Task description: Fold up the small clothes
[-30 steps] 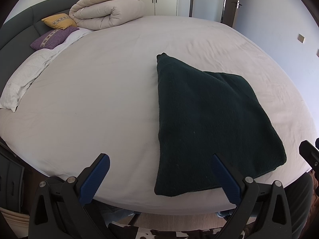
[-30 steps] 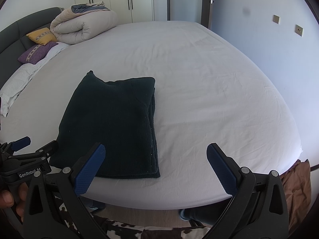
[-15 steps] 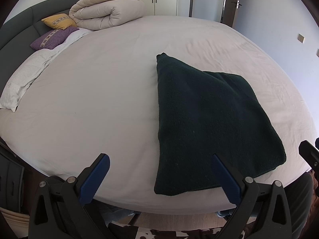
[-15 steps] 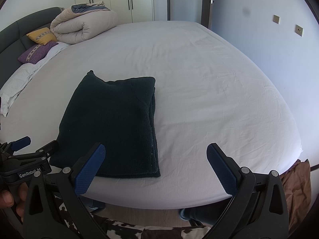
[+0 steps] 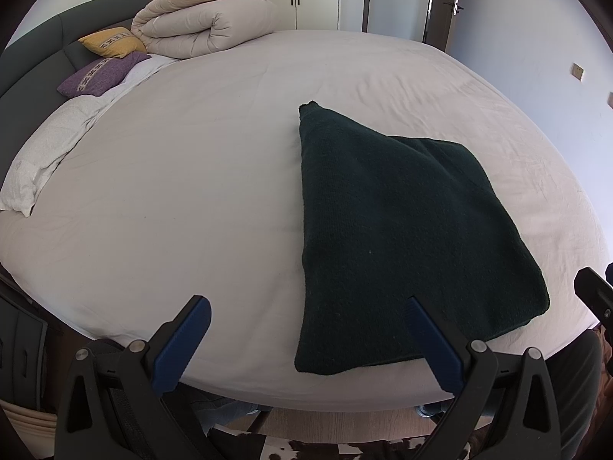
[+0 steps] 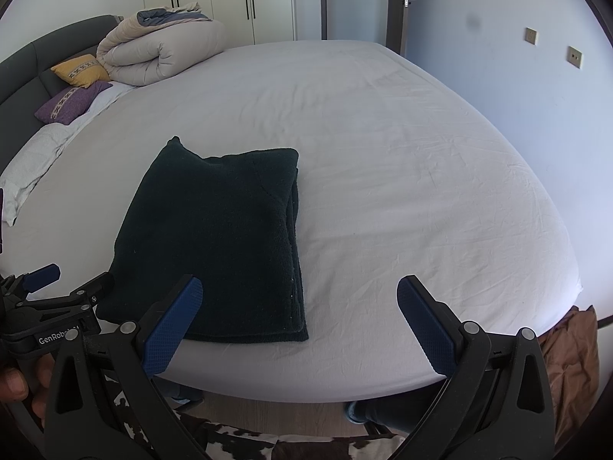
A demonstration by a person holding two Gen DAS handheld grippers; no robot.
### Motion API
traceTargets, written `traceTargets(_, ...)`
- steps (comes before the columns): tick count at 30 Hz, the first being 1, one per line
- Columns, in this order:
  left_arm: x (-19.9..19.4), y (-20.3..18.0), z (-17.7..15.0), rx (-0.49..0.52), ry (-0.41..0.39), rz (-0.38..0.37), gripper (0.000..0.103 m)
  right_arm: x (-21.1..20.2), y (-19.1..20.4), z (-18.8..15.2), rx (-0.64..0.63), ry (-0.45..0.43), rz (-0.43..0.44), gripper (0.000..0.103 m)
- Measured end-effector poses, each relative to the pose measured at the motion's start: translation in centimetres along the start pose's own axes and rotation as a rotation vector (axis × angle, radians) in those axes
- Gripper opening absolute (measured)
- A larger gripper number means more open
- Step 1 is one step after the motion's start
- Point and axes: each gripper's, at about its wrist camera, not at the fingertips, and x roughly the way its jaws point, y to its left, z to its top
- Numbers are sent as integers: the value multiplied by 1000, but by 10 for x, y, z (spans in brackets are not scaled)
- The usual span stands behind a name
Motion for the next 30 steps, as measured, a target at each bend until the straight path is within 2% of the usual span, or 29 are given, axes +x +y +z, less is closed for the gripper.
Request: traceTargets(30, -3, 1, -2, 14, -18, 17, 103, 3, -1, 1, 1, 1, 9, 103)
